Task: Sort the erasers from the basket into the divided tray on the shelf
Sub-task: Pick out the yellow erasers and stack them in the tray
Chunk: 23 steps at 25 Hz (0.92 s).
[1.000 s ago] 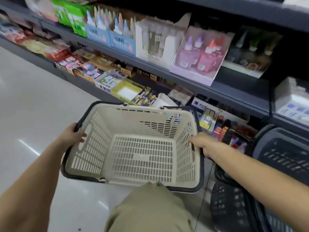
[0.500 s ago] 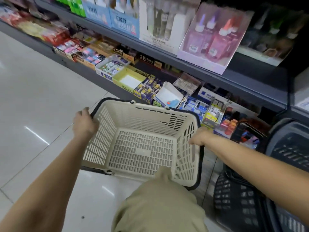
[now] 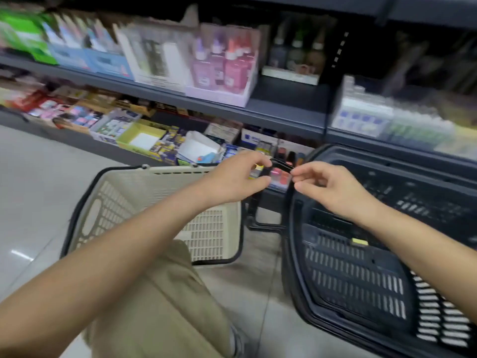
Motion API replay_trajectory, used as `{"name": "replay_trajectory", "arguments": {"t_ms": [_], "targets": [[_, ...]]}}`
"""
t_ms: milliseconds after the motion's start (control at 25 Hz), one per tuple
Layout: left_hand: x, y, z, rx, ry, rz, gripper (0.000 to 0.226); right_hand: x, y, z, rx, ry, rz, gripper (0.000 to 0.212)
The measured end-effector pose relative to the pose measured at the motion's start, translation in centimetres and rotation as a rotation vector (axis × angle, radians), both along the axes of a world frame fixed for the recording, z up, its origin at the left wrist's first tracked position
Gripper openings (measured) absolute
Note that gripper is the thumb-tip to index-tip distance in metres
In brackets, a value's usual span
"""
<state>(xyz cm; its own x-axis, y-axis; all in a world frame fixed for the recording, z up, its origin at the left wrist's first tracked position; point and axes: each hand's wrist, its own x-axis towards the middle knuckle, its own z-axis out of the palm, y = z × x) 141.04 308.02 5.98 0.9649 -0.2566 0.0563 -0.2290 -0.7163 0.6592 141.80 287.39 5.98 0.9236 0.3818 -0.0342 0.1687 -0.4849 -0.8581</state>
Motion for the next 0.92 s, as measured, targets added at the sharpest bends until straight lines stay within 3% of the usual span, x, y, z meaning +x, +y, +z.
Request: {"name": "replay_trajectory", "arguments": {"t_ms": [120, 240, 360, 520, 680, 920], "targets": [[-0.3, -6.5, -1.0, 0.120, -0.067, -0.131, 0.033, -0.5, -9.6, -3.0, -0.129, 0.051, -0.144, 0.021], [0.0, -11.7, -3.4, 0.185, -0.081, -0.161, 0.033, 0.3, -18.9, -9.0, -0.386, 0.177, -0.260, 0.011], [1.2, -17.2, -5.8, 0.202, -0.033, -0.200, 0.034, 2.5, -24.5, -15.5, -0.631, 0.267, -0.227, 0.018], [5.2, -23.3, -9.1, 0.319, 0.196, -0.297, 0.036, 5.7, -26.9, -22.3, -0.812, 0.367, -0.135, 0.028], [7.1, -24.9, -12.2, 0.304, 0.331, -0.286, 0.032, 6.8, -27.1, -27.4, -0.801, 0.450, -0.143, 0.040], [7.7, -24.2, -15.1, 0.339, 0.395, -0.190, 0.030, 6.6, -25.6, -32.0, -1.024, 0.364, -0.194, 0.027]]}}
